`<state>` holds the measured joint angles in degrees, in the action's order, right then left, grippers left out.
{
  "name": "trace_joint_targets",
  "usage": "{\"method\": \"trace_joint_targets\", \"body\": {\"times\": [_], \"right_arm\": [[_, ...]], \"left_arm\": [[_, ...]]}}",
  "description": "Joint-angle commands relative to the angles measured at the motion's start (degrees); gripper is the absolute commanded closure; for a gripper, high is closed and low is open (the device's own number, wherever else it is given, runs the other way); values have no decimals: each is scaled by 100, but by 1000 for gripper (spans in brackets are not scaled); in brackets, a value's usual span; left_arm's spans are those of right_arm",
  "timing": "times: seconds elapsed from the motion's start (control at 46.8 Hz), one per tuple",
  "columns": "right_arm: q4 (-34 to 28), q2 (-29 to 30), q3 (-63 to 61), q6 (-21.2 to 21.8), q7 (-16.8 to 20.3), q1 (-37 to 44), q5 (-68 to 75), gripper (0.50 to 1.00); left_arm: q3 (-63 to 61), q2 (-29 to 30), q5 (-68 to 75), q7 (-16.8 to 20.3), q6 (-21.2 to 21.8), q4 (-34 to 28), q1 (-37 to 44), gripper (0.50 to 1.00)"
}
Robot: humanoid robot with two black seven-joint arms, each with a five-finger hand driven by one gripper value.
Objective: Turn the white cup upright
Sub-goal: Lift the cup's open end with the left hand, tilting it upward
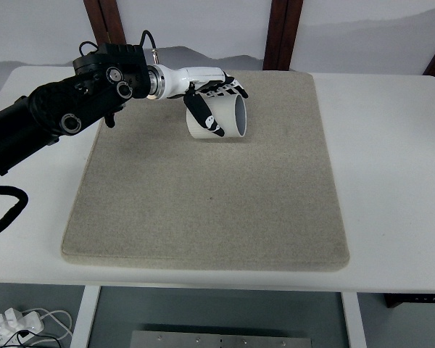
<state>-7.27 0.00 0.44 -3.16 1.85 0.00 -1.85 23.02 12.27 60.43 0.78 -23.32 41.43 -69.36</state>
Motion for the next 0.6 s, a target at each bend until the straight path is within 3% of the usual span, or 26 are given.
{"method": "trace_joint_targets", "body": {"times": [0.0,0.32,0.577], "right_arm": [[-3,0,0,-1,0,0,0,548],[6,0,0,-1,0,0,0,548],[-3,0,0,-1,0,0,0,548]], "left_arm": [[45,3,-496,133,3,-179,10,911],[62,-32,-2017,766,-15,-619,361,892],[89,-102,-2519,1600,-41,-628,888,892]]}}
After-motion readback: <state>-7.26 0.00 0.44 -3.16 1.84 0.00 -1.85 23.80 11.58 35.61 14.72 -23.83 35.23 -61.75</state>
